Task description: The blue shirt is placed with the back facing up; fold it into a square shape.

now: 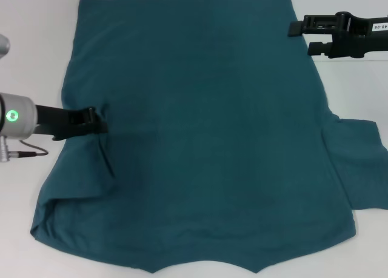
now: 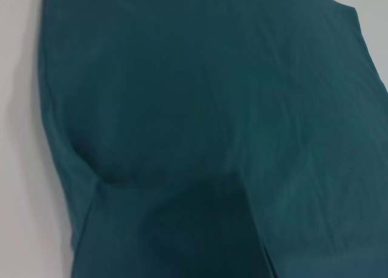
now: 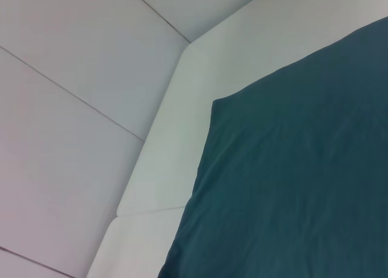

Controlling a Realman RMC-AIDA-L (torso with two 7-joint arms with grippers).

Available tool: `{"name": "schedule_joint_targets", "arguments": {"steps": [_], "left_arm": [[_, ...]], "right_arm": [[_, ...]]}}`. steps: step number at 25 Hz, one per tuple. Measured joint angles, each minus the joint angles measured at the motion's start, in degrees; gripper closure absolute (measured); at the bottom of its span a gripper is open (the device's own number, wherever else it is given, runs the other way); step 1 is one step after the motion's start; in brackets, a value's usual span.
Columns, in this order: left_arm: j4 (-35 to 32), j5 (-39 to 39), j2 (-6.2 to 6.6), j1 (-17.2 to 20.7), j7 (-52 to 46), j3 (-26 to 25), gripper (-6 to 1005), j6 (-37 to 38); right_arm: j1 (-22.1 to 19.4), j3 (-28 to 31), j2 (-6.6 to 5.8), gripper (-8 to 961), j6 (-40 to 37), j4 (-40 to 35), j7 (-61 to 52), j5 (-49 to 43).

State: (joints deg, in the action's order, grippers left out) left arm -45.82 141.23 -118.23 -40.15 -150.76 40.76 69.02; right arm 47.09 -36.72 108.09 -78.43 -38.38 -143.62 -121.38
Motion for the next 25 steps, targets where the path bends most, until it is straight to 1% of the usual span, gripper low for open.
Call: {"name": "schedule_joint_targets", "arguments": {"steps": [5, 10, 14, 17, 21, 23, 24, 25], "left_arm": [[1.25, 0.84, -0.49, -0.50, -2.13, 2.30, 1000, -4.38], [3.07, 0.96, -0.83, -1.64, -1.86, 2.57, 1001, -6.11], [2.79, 0.82, -0.68, -1.67, -1.69, 2.44, 935, -5.50], [-0.01, -0.99, -1.09, -0.43, -0.14, 2.27, 885, -3.89], [-3.51, -7.62, -1.37, 2.47, 6.34, 2.14, 819, -0.33], [-5.20, -11.96, -1.35, 5.18, 12.01, 1.83, 783, 2.13], [-5.98, -15.12, -1.26, 7.33, 16.36, 1.11, 765, 4.24], [-6.05, -15.66, -1.24, 7.66, 17.23, 0.91, 747, 4.78]], "right_arm": [[-0.21, 0.08, 0.01, 40, -0.36, 0.01, 0.00, 0.00], [-0.31, 0.07, -0.03, 41, -0.46, 0.17, 0.00, 0.00], [-0.33, 0.07, -0.05, 41, -0.51, 0.18, 0.00, 0.00], [-0.34, 0.07, -0.07, 41, -0.56, 0.13, 0.06, 0.00], [-0.33, 0.07, -0.08, 41, -0.77, 0.05, 0.51, 0.00], [-0.35, 0.07, -0.08, 41, -0.84, -0.01, 0.61, 0.00], [-0.43, 0.07, -0.08, 41, -0.87, -0.07, 0.62, 0.00], [-0.50, 0.09, -0.08, 41, -0.84, -0.07, 0.62, 0.00]]}}
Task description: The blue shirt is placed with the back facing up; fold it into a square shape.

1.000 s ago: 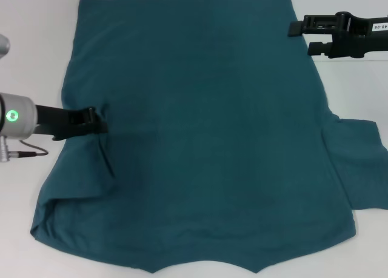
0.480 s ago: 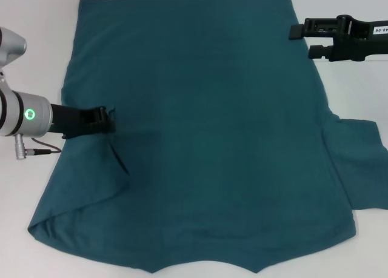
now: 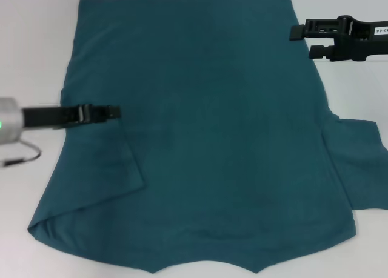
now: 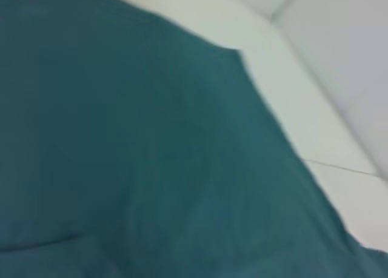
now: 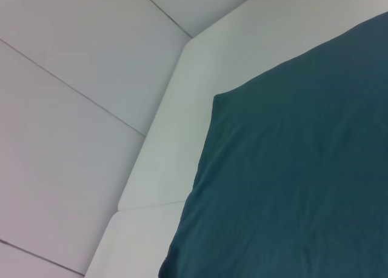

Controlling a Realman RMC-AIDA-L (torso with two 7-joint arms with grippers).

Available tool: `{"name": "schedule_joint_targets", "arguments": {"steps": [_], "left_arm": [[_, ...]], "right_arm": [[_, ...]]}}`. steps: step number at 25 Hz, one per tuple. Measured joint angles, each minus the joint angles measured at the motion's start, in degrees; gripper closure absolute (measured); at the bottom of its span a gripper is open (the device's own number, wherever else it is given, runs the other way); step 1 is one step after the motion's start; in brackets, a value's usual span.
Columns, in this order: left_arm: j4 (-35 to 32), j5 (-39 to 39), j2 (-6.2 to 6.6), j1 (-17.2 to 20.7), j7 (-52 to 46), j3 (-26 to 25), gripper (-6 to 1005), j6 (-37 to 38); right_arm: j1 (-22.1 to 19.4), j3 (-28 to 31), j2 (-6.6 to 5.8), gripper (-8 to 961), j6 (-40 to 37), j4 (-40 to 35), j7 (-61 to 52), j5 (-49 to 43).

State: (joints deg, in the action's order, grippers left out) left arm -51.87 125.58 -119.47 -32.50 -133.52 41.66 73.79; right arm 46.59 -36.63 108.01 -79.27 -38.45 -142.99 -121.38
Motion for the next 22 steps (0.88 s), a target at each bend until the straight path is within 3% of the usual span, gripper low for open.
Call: {"name": "schedule_joint_targets", "arguments": {"steps": [4, 7, 10, 14, 18, 22], "left_arm": [[-0.06, -5.90, 0.05, 4.27, 17.09, -5.59, 676, 11.63], [-0.07, -7.73, -0.94, 7.17, 30.89, -8.87, 622, 19.74], [-0.07, -9.49, -2.52, 10.08, 41.13, -9.81, 384, 22.14], [0.63, -10.42, -3.40, 11.21, 41.60, -10.18, 156, 21.15], [1.86, -10.50, -3.48, 10.46, 38.90, -12.32, 121, 19.99], [4.63, -10.54, -3.47, 9.45, 38.67, -15.73, 94, 19.36]], "right_arm": [[-0.42, 0.29, -0.01, 41, 0.25, -0.13, 2.00, 0.00], [-0.45, -0.02, -0.10, 41, 0.16, -0.32, 3.32, -0.09], [-0.84, -0.15, -0.16, 41, 0.25, -0.78, 3.95, -0.33], [-2.22, -0.03, -0.77, 41, -1.05, -1.49, 4.20, -0.50], [-4.31, -0.06, -1.41, 41, -6.61, -4.63, 4.94, -1.68], [-8.73, 4.36, -2.57, 41, -13.89, -8.28, 4.49, -1.67]]}}
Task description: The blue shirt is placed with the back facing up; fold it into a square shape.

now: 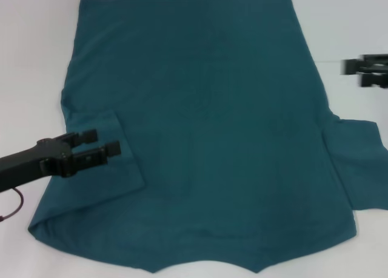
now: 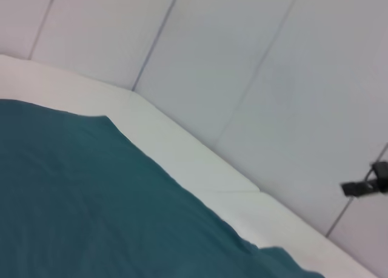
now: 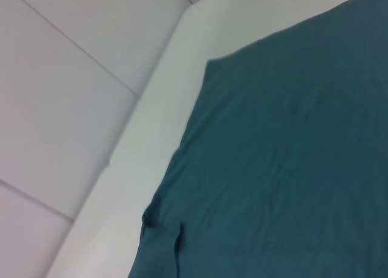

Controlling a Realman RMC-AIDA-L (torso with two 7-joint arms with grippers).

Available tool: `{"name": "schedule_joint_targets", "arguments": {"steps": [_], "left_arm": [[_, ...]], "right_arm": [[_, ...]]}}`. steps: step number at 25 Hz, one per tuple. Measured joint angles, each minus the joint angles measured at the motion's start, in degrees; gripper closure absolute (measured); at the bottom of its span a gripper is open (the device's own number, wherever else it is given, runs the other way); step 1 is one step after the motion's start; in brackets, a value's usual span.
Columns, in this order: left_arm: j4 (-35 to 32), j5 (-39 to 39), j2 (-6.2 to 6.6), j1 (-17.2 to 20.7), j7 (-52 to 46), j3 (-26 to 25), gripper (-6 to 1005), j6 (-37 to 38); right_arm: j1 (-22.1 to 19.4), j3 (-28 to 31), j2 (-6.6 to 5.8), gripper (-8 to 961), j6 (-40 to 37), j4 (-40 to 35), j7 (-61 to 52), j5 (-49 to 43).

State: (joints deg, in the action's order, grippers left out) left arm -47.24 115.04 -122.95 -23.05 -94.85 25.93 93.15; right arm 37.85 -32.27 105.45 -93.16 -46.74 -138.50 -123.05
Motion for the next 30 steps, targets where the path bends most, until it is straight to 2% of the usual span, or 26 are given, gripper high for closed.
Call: {"name": "schedule_joint_targets", "arguments": {"steps": [5, 10, 16, 20, 30], "left_arm": [[0.74, -0.03, -0.09, -0.50, 0.24, -1.16, 93, -0.78], [0.90, -0.24, -0.20, -1.06, -0.07, -1.31, 93, -1.56], [1.33, -0.82, -0.46, -1.46, -0.09, -1.36, 92, -2.28], [1.36, -0.94, -0.56, -1.59, -0.11, -1.39, 93, -2.67], [1.36, -1.45, -0.86, -1.58, -0.09, -1.41, 94, -3.01]], "right_arm": [[-5.60, 5.36, -2.05, 42, -3.08, -2.78, -3.75, -2.33], [-8.49, 6.59, -2.42, 42, -3.68, -9.47, -9.19, -11.88], [-8.35, 9.07, -2.84, 43, -4.15, -10.21, -9.66, -17.15], [-7.47, 8.52, -2.55, 43, -2.05, -8.56, -9.79, -19.68], [-3.27, 7.79, -1.61, 44, 8.20, 5.22, -6.35, -20.27]]}}
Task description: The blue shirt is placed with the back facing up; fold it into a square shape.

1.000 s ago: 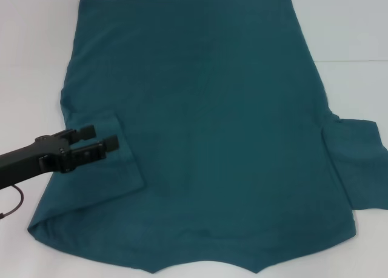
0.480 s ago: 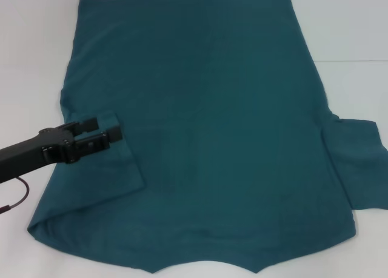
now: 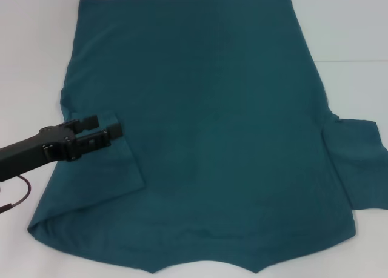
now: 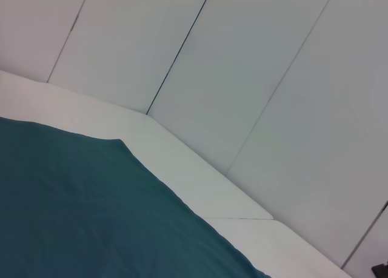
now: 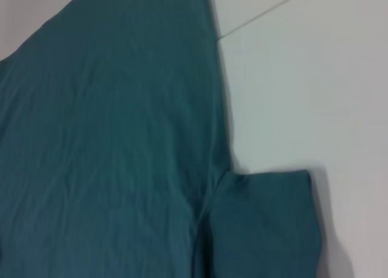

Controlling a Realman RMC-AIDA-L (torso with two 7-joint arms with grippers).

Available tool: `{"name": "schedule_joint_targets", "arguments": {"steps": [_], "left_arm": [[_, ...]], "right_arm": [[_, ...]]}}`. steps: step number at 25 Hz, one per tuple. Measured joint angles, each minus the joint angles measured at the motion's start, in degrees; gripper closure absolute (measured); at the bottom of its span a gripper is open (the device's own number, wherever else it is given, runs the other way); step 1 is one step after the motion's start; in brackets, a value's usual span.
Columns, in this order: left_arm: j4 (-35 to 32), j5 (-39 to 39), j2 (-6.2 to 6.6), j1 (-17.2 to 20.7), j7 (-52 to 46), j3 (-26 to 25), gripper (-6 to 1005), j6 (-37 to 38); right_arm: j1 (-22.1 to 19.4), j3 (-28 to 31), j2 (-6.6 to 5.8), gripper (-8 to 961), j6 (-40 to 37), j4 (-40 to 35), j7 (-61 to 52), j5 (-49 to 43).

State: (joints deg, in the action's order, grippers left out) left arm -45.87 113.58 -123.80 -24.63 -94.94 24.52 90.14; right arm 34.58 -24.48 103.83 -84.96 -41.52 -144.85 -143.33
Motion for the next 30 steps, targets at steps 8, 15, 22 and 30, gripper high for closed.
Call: {"name": "schedule_joint_targets", "arguments": {"steps": [8, 15, 22, 30], "left_arm": [[0.06, -0.08, -0.04, -0.04, 0.01, 0.00, 93, -0.75], [0.72, -0.14, -0.04, -0.07, 0.05, 0.00, 92, -1.43], [0.83, -0.81, -0.04, -0.16, 0.10, 0.01, 94, -1.51], [0.88, -1.28, -0.04, -0.16, 0.07, 0.00, 94, -1.51]], "right_arm": [[0.80, -4.55, 1.59, 45, 6.63, 2.13, 0.76, -0.30], [1.11, -5.82, 3.46, 45, 9.38, 2.21, 2.07, -0.07], [1.38, -6.75, 4.25, 46, 10.77, 3.10, 2.29, -0.20], [1.08, -7.43, 4.10, 46, 11.47, 3.45, 2.19, -0.28]]}}
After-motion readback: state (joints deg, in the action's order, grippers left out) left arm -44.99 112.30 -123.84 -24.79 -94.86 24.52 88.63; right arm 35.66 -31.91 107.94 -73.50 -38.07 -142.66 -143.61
